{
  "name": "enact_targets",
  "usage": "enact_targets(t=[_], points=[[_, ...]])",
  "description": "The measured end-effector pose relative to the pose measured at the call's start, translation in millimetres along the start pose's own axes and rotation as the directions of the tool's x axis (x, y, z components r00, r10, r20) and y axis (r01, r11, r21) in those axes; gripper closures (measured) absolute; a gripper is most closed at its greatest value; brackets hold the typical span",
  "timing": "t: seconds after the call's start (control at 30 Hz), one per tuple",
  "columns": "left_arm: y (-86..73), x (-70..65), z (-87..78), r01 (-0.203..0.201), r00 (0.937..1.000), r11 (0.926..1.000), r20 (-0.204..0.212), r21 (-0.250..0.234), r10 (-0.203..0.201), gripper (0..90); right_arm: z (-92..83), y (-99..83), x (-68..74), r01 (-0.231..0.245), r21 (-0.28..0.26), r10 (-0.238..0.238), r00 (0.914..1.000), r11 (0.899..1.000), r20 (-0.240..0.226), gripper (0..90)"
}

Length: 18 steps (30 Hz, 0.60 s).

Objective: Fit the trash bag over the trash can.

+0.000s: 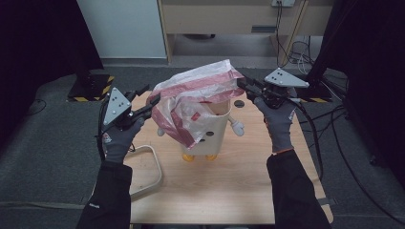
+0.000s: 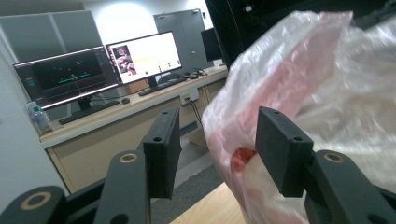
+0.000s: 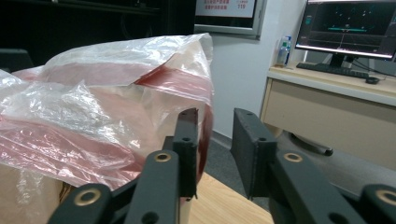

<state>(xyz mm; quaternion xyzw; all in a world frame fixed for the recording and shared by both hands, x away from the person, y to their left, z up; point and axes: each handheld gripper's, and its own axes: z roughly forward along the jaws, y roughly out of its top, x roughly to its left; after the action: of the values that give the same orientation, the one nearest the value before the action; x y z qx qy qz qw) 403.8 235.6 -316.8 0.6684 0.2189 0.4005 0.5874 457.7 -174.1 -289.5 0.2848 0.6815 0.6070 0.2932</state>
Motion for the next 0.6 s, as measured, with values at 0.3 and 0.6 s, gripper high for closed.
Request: enact_targets(t=[0.3,0.6], points=[[1.5,-5.4,-6.9,-0.067,0.9976,0.9977,-0.014,0.007,0.067,49.2,-7.6,2.0,1.5,0.014,-0.024,-0.014,0.9999,1.0,0.002,70.6],[7.3,-7.2,-0.1,-0.107,0.9932,0.9942,-0.044,0.01,0.108,54.3,-9.1,3.0,3.1,0.051,-0.05,-0.051,0.9986,0.997,0.014,64.3]])
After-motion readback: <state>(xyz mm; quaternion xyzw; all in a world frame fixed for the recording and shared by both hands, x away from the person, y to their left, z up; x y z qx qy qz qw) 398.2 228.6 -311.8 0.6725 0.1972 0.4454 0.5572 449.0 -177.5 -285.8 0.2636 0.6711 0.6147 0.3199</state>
